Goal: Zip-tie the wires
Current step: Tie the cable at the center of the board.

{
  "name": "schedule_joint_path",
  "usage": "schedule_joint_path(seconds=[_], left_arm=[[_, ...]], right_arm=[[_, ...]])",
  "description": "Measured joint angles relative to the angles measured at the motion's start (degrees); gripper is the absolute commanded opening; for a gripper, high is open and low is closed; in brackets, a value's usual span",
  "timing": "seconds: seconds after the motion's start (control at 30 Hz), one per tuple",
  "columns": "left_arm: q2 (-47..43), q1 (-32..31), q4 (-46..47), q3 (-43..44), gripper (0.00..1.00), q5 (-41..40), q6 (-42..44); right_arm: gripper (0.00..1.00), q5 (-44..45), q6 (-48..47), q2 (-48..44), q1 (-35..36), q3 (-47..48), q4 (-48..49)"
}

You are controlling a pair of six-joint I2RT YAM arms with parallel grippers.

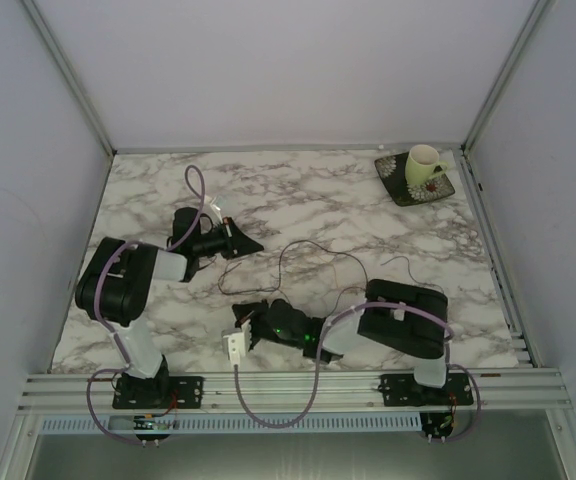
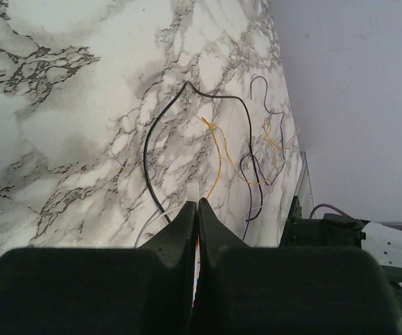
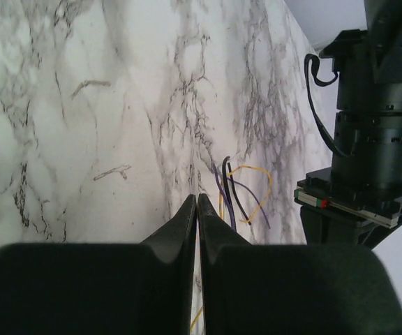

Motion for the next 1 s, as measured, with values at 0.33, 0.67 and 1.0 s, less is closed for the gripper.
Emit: schedule_joint_path(seconds=[0.33, 0.67, 1.0], left_arm=[[-4.2, -0.3, 2.7, -3.9, 0.0, -0.3, 1.0], [-7.3, -0.6, 9.8, -8.8, 0.0, -1.7, 0.6], [-7.5, -0.6, 14.9, -11.6, 0.0, -3.1, -0.2]], right_arm=[[0.0, -13.0, 16.1, -5.2, -5.7, 1.7, -10.6], [0.0, -23.3, 29.8, -7.2, -13.2, 3.1, -15.0], [0.0, -25.9, 44.6, -10.3, -19.1, 3.0, -13.4]])
